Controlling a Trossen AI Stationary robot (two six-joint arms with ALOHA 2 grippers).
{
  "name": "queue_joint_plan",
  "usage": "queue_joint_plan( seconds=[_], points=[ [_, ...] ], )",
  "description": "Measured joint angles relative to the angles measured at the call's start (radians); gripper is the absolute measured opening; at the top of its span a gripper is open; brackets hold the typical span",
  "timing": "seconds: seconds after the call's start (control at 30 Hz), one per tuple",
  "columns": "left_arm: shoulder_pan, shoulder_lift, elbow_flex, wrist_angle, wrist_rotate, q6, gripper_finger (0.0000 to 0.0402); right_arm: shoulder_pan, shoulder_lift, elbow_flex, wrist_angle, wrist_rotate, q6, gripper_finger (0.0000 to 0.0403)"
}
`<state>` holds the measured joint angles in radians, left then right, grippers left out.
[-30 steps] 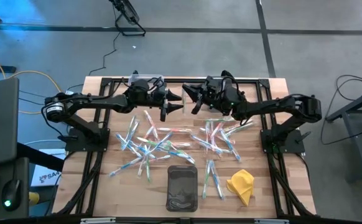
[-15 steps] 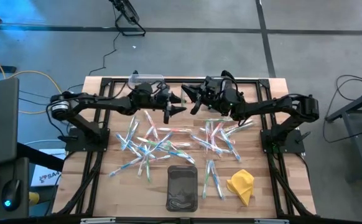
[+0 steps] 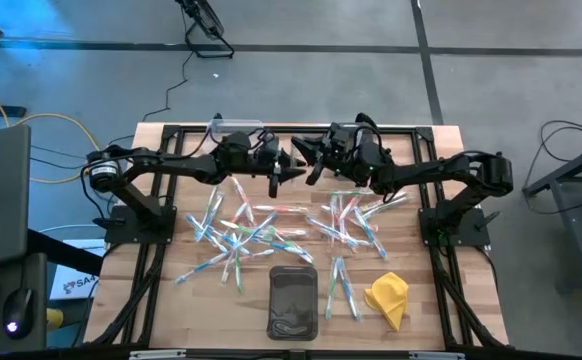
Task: Pick & Place Toothbrushes
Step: Put the green toothbrush into the transparent bin
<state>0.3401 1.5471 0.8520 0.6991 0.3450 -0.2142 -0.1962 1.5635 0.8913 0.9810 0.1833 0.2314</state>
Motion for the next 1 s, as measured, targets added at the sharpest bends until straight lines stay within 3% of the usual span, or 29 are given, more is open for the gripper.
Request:
queue_joint_plan(
  seconds=[0.53,0.73,1.0],
  points=[
    [0.000,-0.001,0.000,-0.020,0.007,0.000,0.0015,0.000,0.000,0.000,-0.003,0.000,-0.026,0.0009],
    [0.000,-0.001,0.000,-0.019,0.007,0.000,0.0010,0.000,0.000,0.000,-0.002,-0.002,-0.026,0.0012],
    [0.000,-0.002,0.000,-0.022,0.005,0.000,0.0008,0.000,0.001,0.000,0.004,-0.004,-0.005,0.0058]
  ],
)
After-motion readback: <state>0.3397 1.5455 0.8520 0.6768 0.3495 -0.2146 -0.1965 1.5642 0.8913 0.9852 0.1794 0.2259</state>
